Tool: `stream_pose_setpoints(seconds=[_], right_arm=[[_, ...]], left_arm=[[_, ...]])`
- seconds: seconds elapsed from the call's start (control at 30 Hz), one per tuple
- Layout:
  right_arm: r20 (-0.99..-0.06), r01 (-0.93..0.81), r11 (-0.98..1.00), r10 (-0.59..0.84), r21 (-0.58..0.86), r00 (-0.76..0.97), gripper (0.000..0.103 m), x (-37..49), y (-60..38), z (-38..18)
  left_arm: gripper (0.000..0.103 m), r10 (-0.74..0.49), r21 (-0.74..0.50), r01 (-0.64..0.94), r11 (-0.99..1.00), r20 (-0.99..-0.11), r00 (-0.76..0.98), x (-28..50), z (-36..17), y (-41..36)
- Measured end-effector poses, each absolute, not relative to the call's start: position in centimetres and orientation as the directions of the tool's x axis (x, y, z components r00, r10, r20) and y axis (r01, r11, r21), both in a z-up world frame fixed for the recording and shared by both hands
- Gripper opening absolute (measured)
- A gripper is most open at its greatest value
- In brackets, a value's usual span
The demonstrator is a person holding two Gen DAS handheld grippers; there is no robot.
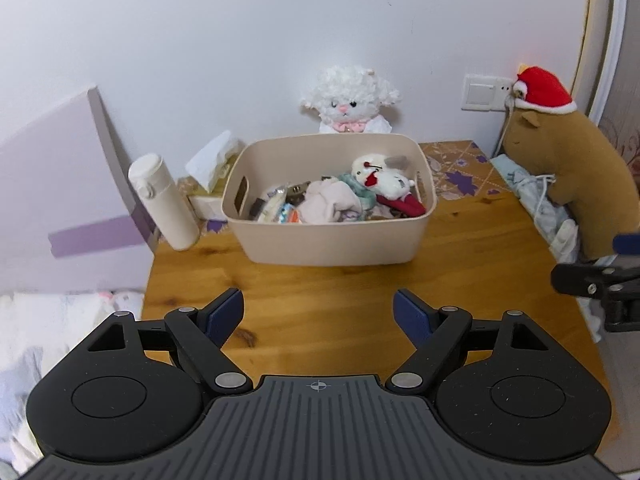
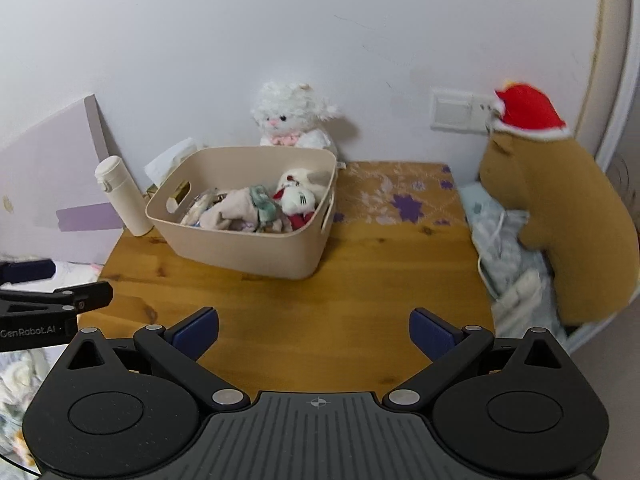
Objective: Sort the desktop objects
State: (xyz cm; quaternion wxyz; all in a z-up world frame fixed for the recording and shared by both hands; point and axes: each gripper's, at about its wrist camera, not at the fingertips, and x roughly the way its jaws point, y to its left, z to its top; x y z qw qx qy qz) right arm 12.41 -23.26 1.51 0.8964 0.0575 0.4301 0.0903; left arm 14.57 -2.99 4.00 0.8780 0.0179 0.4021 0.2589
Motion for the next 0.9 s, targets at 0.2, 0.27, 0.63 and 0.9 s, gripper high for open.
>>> stream_pose_setpoints(seconds=[0.2, 0.27, 0.63, 0.9], right_arm=[[-0.757, -0.091, 0.983, 0.18, 0.158, 0.628, 0.103, 10.0, -24.3, 2.1], [-0.761, -0.082, 0.984, 0.176, 0.159, 0.624, 0.103, 9.2, -24.6, 2.1], [-0.77, -0.102, 0.99, 0.136, 0.093, 0.623, 0.103, 5.3, -23.8, 3.2], [-0.764, -0.133, 0.99, 0.126, 0.054, 0.632, 0.103, 5.1, -22.2, 3.9]], left_arm=[[0.083, 0.469, 0.214, -0.475, 0.854, -0.713, 0.522, 11.9, 4.9, -4.2], [0.083, 0.477, 0.212, -0.491, 0.845, -0.714, 0.513, 10.9, 5.3, -4.7], [0.083, 0.465, 0.218, -0.473, 0.854, -0.727, 0.504, 7.2, 6.4, -5.4], [0.083, 0.487, 0.238, -0.482, 0.843, -0.719, 0.496, 6.1, 6.7, -4.6]])
